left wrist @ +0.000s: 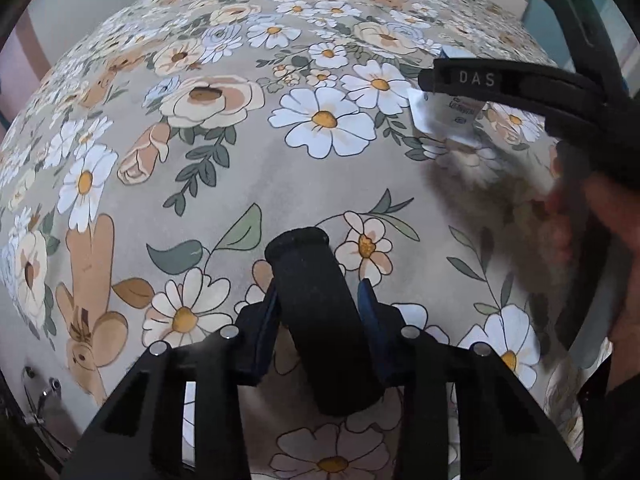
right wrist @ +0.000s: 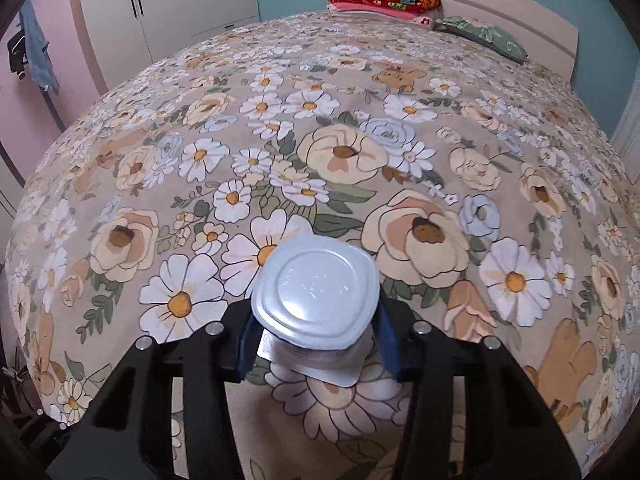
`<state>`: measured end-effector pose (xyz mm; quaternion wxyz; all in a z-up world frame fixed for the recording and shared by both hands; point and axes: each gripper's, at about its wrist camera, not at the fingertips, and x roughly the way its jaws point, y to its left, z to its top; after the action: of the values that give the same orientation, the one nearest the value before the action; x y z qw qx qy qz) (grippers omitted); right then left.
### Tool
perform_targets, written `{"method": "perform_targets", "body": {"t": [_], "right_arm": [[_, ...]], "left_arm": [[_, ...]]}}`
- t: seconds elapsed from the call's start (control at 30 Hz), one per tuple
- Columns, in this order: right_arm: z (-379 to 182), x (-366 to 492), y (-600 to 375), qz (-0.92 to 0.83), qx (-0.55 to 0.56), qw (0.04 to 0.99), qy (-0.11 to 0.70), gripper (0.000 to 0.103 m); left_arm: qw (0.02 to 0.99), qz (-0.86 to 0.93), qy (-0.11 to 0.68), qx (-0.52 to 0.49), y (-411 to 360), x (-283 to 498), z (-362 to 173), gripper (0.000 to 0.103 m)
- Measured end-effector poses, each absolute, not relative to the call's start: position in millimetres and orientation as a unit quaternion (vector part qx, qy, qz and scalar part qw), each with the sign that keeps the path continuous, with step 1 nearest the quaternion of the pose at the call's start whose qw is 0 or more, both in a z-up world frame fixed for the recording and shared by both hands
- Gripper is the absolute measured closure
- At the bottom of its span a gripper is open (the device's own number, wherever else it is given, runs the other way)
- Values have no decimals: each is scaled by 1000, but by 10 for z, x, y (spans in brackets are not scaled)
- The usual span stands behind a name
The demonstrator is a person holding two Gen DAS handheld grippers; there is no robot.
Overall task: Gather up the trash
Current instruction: 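Close the left tool on the black cylinder while the right tool grasps the white jar, then lift the black cylinder and white jar with both tools toward the trash bin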
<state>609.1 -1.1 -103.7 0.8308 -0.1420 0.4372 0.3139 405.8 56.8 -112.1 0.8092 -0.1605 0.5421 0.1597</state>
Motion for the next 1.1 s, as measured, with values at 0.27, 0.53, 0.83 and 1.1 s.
{"method": "perform_targets", "body": {"t": [0.27, 0.53, 0.83, 1.1], "right_arm": [[-610, 5862, -194, 301, -147, 842, 423, 54], [-21, 5417, -405, 294, -162, 855, 395, 54], [790, 4636, -662, 283, -182, 873, 353, 54], [1455, 3961, -874, 272, -176, 888, 328, 54]], "left_arm": [[828, 136, 527, -139, 609, 3977, -794, 63], [861, 122, 484, -103, 688, 3805, -150, 63], [895, 121, 429, -29, 828, 3462, 716, 63], [915, 97, 391, 18, 813, 3100, 1388, 63]]}}
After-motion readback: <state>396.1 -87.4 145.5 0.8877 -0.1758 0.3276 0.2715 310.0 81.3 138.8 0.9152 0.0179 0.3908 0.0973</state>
